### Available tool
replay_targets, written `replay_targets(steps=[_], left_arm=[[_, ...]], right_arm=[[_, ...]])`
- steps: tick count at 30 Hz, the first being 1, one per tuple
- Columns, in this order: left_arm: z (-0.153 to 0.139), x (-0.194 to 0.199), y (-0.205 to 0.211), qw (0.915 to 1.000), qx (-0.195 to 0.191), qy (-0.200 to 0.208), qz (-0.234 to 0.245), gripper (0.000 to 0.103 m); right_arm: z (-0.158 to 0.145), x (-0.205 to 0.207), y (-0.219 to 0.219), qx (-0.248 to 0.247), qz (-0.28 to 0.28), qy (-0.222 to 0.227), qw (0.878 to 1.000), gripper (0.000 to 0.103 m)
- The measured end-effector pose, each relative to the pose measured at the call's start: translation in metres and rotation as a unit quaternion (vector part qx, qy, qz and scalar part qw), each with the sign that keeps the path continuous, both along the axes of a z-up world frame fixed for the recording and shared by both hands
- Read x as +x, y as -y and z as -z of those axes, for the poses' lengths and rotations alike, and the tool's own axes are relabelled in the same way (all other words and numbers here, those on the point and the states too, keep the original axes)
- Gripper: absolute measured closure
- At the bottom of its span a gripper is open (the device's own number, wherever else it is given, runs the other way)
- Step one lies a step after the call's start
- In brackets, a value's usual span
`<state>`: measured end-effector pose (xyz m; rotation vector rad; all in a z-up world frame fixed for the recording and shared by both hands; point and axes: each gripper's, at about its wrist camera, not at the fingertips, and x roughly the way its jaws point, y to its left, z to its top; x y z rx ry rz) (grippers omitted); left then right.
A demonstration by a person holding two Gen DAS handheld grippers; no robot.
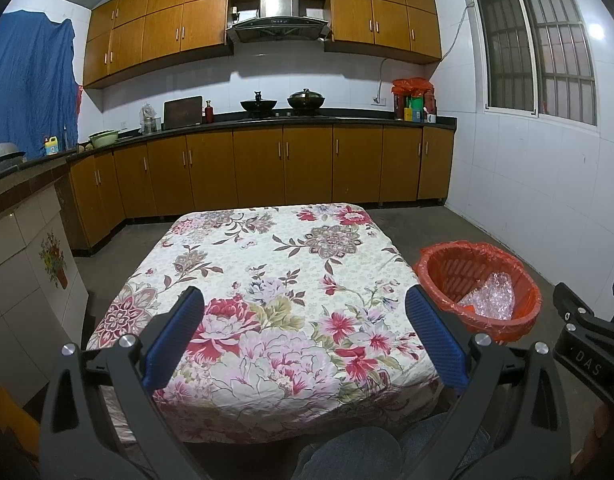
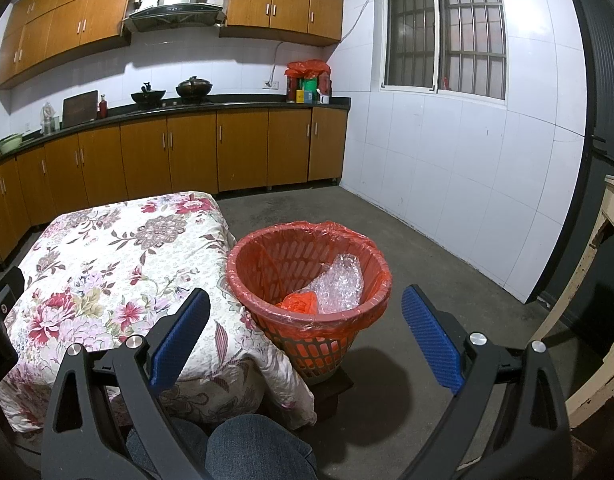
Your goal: Collect trash
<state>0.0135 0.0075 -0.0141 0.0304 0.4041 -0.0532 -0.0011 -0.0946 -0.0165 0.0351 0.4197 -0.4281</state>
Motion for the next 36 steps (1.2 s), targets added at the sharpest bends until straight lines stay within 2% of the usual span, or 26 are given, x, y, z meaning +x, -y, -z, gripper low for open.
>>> replay_targets(steps=[36], left_arm=[[0.0004,0.0006,0.0022,1.0,0.001,-0.002,0.002,0.004]], right_arm=[[0.001,-0.0003,0.002,0.004,0.0,-0.004,1.0,0.007]])
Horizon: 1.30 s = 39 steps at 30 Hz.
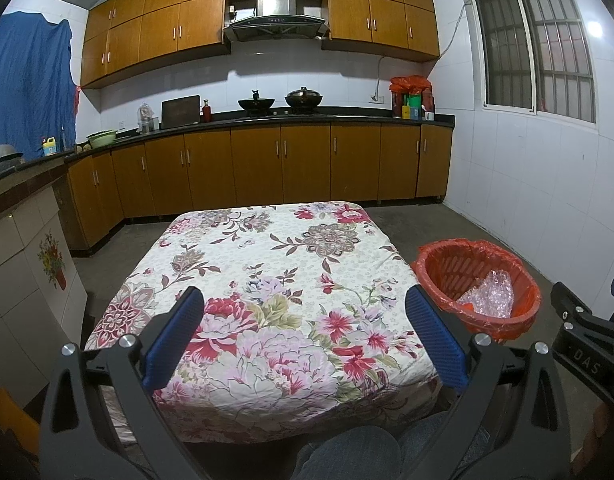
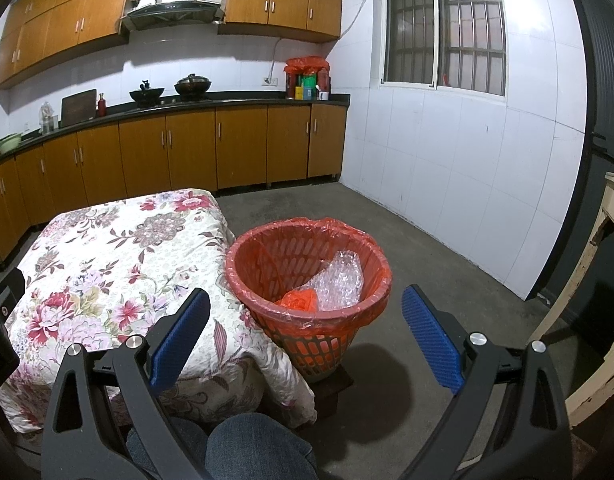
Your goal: Collect trash
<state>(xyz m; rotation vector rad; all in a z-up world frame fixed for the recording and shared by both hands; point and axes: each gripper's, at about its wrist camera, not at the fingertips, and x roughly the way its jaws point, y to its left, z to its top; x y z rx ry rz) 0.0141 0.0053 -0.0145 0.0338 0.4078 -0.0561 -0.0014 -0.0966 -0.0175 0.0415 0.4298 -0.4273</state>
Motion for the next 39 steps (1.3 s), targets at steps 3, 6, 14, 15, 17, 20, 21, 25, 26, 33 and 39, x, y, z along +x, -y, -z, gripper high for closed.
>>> replay_targets(steps=[3,6,14,15,17,20,21,25,26,33,39], left_arm=[[-0.0001,0.0002,0.0,1.0,0.0,0.0,0.0,0.004],[0.0016,-0.0002,0.0007,1.0,0.0,-0.001,0.001,0.004],[0.0012,-0.0003,0.0007,1.0,0.0,-0.001,0.001,0.004],[0.0011,0.0,0.0007,1.0,0.0,-0.001,0.001,0.004],[0.0011,-0.0001,0.0007,1.0,0.0,-0.001,0.001,0.004],[0.001,-0.0001,0.0008,1.0,0.001,-0.001,0.001,0.004],[0.001,0.0,0.0008,1.0,0.001,-0.002,0.001,0.004],[0.0012,-0.0006,0.0008,1.0,0.0,-0.002,0.001,0.004],[0.0015,-0.0002,0.0013,1.0,0.0,-0.002,0.001,0.004],[0.001,0.0001,0.0013,1.0,0.001,-0.003,0.001,0.004],[0.0022,-0.0018,0.0017,1.0,0.0,-0.003,0.001,0.004]], right_arm=[[0.0037,-0.0058,-0.0043,0.002,0.0,-0.001,1.0,0.007],[0.0049,-0.007,-0.0047,0.002,0.0,-0.001,1.0,0.007],[0.0042,-0.0033,-0.0019,0.002,0.0,-0.002,1.0,0.007],[0.0052,-0.0072,-0.0047,0.002,0.0,-0.002,1.0,0.007],[0.0042,-0.0039,-0.0023,0.002,0.0,-0.002,1.0,0.007],[0.0044,-0.0049,-0.003,0.003,0.0,-0.003,1.0,0.007],[0.0046,-0.006,-0.0037,0.003,0.0,-0.003,1.0,0.007],[0.0035,-0.0031,-0.0016,0.003,0.0,-0.003,1.0,0.007],[0.003,-0.0015,-0.0005,0.003,0.0,-0.003,1.0,0.007],[0.0026,-0.0014,-0.0007,0.003,0.0,-0.004,1.0,0.007],[0.0022,-0.0011,-0.0004,0.004,0.0,-0.004,1.0,0.007]])
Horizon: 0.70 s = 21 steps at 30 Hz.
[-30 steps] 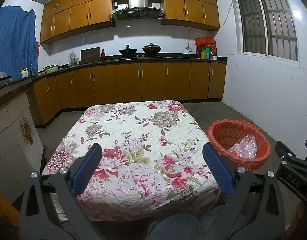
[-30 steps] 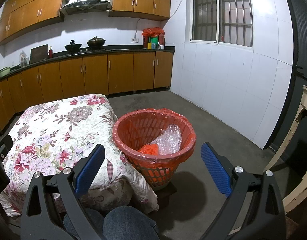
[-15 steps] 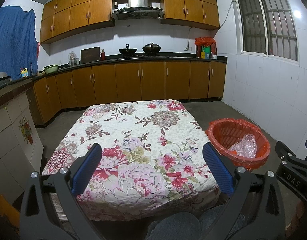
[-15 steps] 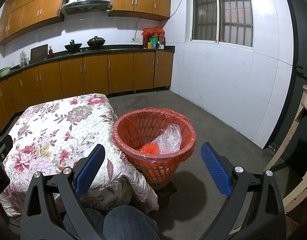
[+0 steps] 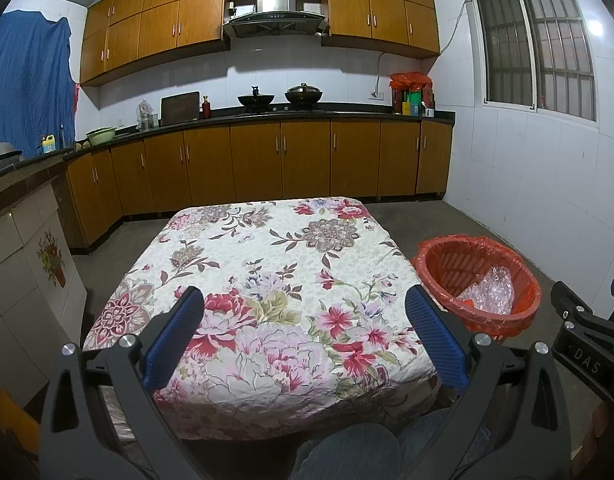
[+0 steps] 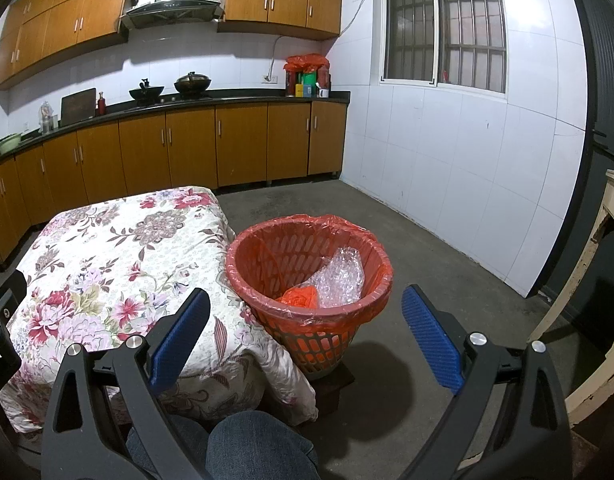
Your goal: Collect trash
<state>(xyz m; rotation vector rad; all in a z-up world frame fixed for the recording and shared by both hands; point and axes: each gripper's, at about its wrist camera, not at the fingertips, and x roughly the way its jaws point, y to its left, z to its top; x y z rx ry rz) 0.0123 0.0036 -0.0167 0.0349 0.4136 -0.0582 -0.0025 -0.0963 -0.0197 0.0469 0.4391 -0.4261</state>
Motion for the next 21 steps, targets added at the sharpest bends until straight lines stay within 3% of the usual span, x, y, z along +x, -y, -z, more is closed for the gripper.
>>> replay_targets(steps=[21], left_arm=[[0.0024,-0.0007,-0.0002,1.0,0.001,-0.001,0.001,0.004]], right_arm=[[0.0,-0.0013,-0.0006,0.002,0.0,-0.002,1.0,0.007]])
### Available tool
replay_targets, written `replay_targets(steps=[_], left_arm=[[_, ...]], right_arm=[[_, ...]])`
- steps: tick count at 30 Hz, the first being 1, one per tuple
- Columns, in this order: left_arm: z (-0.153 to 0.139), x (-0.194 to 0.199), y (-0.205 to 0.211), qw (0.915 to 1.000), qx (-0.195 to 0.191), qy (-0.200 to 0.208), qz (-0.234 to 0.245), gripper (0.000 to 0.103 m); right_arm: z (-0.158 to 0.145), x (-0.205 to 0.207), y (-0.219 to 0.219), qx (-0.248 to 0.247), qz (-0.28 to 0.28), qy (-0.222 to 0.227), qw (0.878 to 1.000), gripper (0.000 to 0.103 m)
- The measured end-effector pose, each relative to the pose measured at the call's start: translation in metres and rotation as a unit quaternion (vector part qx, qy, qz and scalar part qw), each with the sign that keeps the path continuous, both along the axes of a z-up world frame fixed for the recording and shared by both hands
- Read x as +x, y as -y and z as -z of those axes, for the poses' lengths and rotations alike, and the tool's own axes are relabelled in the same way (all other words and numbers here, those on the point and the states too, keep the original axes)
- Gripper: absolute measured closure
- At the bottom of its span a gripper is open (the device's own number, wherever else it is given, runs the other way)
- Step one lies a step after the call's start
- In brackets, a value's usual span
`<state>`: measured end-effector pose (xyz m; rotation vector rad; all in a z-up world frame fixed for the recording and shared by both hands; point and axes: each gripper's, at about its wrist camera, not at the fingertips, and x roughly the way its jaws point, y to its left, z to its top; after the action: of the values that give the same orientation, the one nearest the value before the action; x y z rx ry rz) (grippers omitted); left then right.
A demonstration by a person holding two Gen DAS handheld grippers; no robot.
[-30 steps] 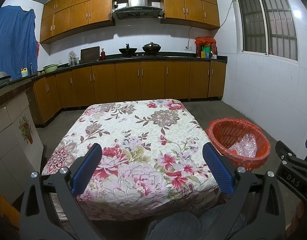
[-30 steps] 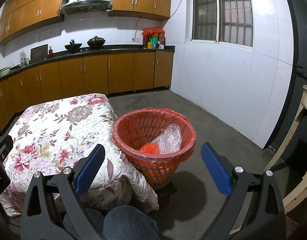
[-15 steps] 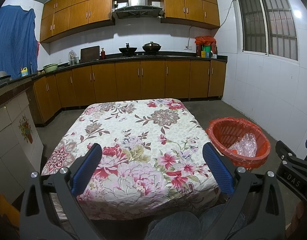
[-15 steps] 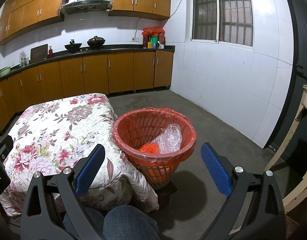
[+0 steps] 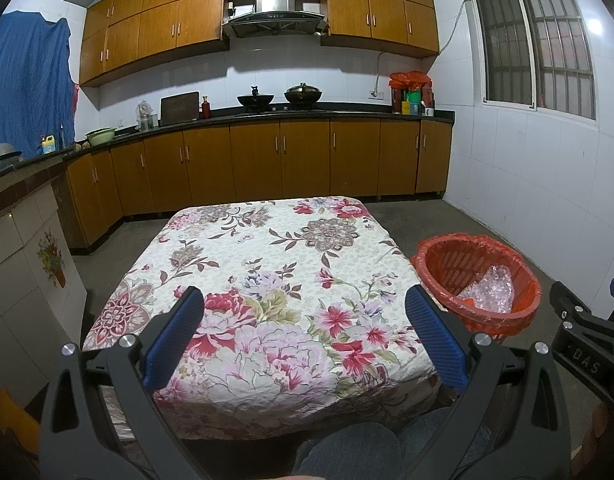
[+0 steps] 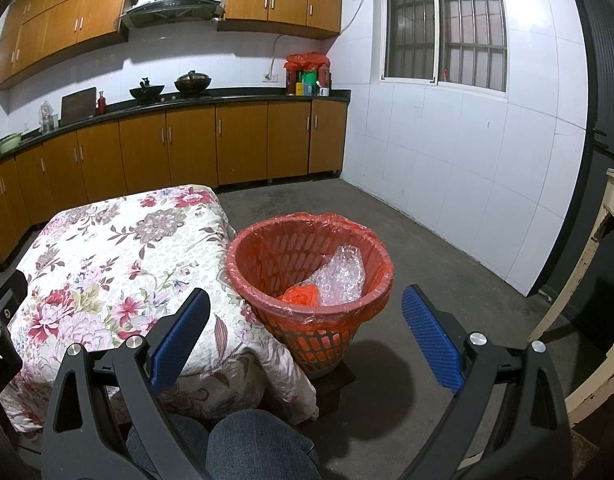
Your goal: Collect trash
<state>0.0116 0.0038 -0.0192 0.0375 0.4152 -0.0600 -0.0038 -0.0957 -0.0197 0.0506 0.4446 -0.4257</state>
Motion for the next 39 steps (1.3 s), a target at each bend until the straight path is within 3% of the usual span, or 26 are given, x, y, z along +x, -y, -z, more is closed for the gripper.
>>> replay_targets(steps=[39], left_arm=[[0.0003,-0.0019,-0.0017,1.0,0.004,0.001,-0.001,0.004]], right_arm=[[-0.0006,0.0017,0.0018,0.001,-0.001,-0.002,1.0,0.007]])
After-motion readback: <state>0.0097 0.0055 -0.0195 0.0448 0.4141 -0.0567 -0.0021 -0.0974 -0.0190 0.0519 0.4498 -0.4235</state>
